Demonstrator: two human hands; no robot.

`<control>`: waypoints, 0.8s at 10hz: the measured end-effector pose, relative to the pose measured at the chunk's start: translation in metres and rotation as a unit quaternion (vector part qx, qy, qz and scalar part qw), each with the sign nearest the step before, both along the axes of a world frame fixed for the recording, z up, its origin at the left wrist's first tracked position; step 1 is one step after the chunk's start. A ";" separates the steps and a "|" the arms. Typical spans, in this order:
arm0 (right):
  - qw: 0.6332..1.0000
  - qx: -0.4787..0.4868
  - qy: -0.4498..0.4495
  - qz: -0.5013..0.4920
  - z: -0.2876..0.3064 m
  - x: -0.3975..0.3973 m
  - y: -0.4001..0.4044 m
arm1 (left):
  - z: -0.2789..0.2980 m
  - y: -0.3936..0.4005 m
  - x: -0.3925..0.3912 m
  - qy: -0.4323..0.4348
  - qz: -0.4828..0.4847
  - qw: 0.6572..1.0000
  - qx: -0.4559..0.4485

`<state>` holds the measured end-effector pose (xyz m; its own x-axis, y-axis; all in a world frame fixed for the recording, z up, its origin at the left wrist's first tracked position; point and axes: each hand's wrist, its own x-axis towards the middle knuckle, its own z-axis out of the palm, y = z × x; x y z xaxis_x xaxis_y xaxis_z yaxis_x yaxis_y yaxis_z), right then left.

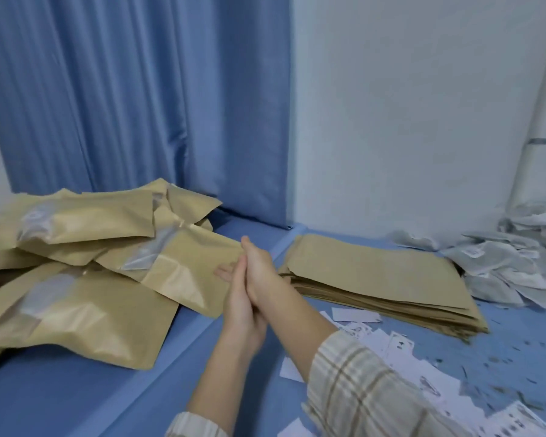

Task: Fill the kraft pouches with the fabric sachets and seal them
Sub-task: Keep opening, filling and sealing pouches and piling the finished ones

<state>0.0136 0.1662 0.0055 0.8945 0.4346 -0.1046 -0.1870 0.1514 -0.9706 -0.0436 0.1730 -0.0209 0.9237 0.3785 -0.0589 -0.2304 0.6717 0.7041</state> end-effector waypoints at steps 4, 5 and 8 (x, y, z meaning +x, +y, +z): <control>0.653 -0.652 -0.380 -0.057 -0.076 0.107 -0.139 | -0.030 -0.037 0.059 0.146 -0.115 0.979 0.083; 0.618 -0.682 -0.386 -0.061 -0.097 0.109 -0.156 | -0.038 -0.044 0.065 0.165 -0.103 0.979 0.068; 0.543 -0.439 -0.693 -0.178 -0.089 0.060 -0.174 | -0.031 -0.058 0.057 0.072 -0.104 0.992 -0.005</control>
<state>0.0736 -0.0074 -0.0834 0.3889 0.5348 0.7501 0.7049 -0.6970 0.1315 0.0130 0.1153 -0.0522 0.9633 0.1797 -0.1996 0.0167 0.7017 0.7122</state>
